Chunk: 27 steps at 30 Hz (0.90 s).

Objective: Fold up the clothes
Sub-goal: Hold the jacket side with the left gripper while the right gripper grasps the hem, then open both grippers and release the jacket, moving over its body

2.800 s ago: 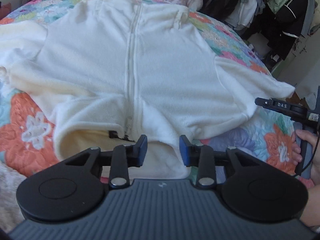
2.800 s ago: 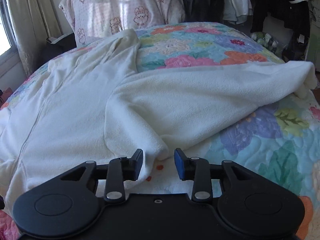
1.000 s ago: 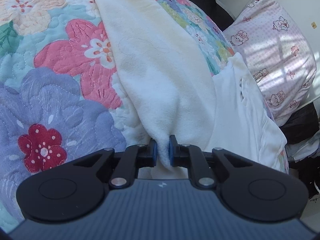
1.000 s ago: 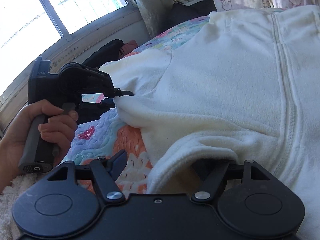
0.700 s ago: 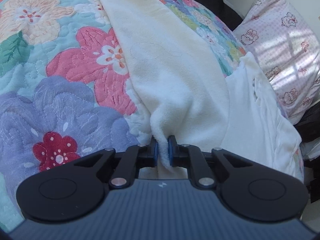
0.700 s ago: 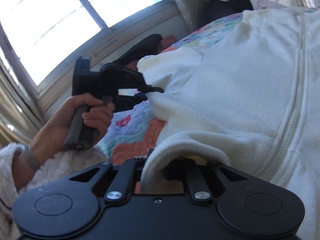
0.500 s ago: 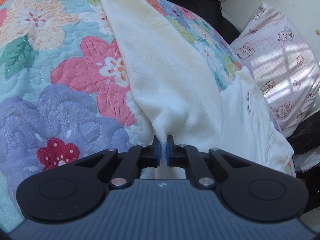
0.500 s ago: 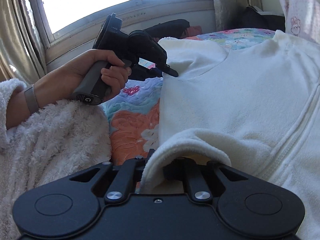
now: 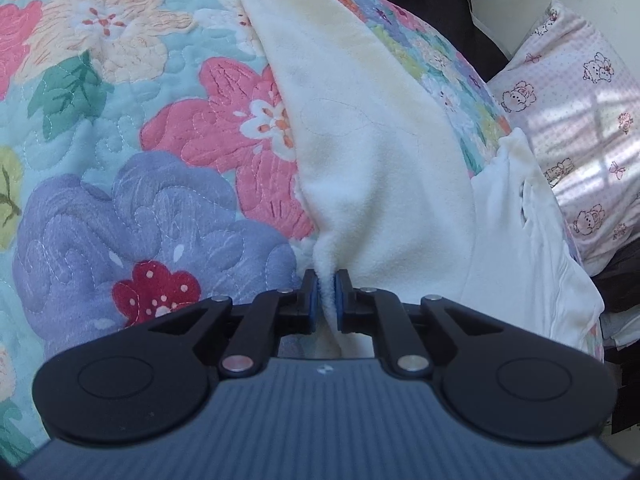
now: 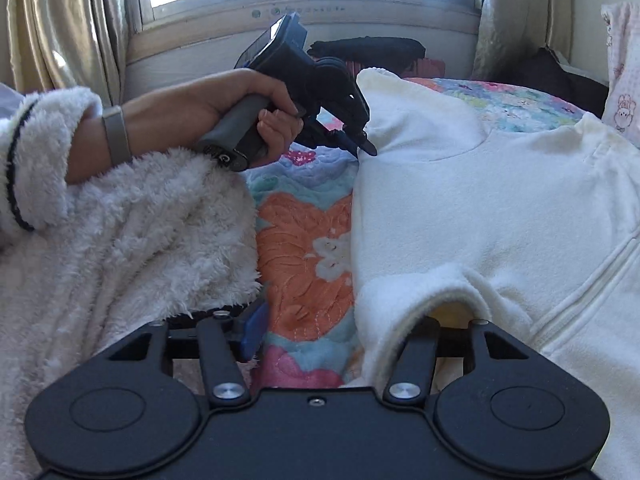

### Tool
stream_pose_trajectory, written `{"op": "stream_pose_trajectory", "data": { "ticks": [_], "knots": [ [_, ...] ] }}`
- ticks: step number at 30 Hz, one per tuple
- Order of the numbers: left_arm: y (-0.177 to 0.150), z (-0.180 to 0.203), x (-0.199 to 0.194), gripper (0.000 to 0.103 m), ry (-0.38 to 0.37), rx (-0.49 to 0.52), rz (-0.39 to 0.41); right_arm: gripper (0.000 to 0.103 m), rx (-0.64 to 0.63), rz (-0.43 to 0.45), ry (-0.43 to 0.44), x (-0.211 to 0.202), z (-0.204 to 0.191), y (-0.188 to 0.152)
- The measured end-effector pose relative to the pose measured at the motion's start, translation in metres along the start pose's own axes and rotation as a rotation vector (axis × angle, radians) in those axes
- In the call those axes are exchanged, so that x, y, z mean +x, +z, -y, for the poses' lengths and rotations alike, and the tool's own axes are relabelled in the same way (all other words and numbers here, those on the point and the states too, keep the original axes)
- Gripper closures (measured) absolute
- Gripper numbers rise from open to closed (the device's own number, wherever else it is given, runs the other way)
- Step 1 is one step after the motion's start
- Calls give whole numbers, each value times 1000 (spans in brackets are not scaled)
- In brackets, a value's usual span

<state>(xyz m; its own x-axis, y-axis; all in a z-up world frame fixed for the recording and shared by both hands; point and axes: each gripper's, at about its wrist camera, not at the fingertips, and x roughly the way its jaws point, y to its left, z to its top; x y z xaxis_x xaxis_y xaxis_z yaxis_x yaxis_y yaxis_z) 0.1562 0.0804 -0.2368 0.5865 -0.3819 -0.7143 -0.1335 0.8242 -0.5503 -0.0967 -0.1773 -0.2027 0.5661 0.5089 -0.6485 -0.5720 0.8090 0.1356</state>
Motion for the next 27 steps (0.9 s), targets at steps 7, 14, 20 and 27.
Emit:
{"op": "stream_pose_trajectory", "data": {
  "ticks": [7, 14, 20, 27],
  "knots": [
    [-13, 38, -44, 94, -167, 169, 44, 36, -23, -32, -22, -60, -6, -39],
    [-89, 137, -73, 61, -321, 517, -98, 36, 247, 37, -252, -82, 45, -45],
    [-159, 157, -36, 91, -177, 646, -235, 36, 179, -132, -421, -46, 50, -58],
    [-165, 129, -25, 90, -97, 587, -310, 45, 153, -176, -445, -24, 56, -56]
  ]
}}
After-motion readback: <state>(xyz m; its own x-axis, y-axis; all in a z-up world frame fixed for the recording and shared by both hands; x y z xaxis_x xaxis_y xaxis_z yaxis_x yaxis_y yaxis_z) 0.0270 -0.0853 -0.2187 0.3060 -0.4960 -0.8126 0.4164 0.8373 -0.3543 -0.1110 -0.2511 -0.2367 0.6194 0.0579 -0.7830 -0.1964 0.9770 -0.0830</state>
